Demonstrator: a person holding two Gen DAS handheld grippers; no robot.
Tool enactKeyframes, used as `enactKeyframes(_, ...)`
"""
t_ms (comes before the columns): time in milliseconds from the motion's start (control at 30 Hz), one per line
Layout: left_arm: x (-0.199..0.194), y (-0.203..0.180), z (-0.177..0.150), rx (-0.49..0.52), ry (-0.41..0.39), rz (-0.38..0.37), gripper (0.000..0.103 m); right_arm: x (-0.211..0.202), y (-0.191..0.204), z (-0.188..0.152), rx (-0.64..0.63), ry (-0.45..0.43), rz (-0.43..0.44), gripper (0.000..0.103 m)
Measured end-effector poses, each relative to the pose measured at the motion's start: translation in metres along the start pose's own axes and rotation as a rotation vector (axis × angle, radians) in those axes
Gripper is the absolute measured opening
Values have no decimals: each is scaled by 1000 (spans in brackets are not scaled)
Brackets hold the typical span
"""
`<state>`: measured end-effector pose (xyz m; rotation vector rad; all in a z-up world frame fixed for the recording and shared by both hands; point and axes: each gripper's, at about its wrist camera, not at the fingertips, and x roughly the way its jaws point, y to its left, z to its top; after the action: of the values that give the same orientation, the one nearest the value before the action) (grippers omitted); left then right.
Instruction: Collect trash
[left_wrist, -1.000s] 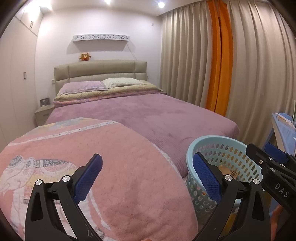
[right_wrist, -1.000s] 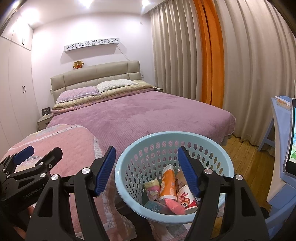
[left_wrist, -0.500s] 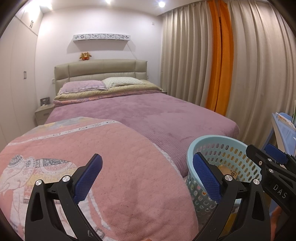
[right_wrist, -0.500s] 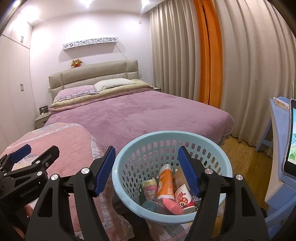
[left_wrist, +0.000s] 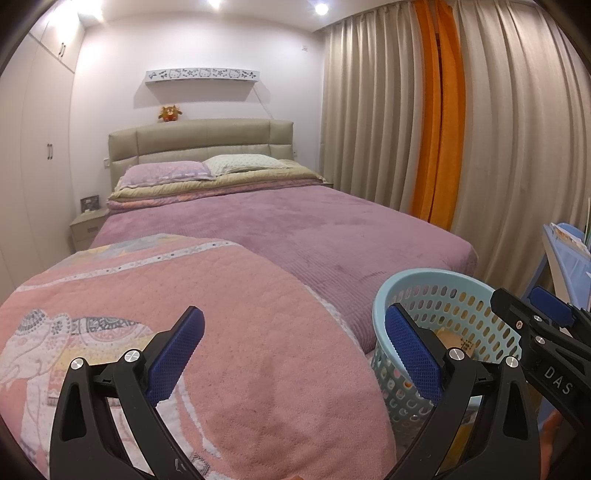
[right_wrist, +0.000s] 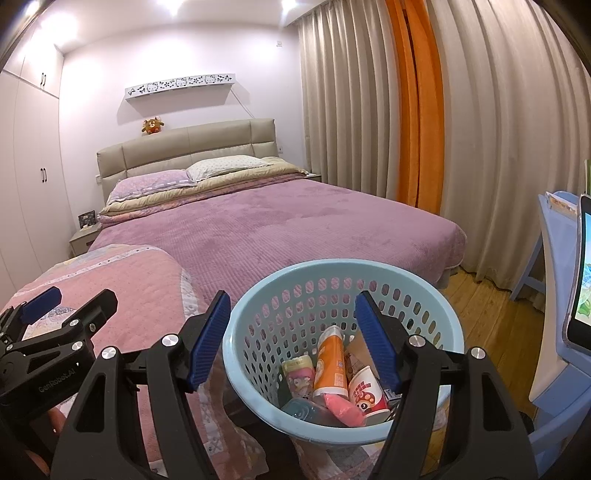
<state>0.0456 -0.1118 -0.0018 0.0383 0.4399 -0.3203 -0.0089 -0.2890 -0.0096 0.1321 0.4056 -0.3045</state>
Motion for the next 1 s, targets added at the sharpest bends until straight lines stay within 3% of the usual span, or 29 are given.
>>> enactKeyframes(1000, 0, 0, 1, 2, 3, 1, 95, 4, -4, 4, 1, 5, 11, 66)
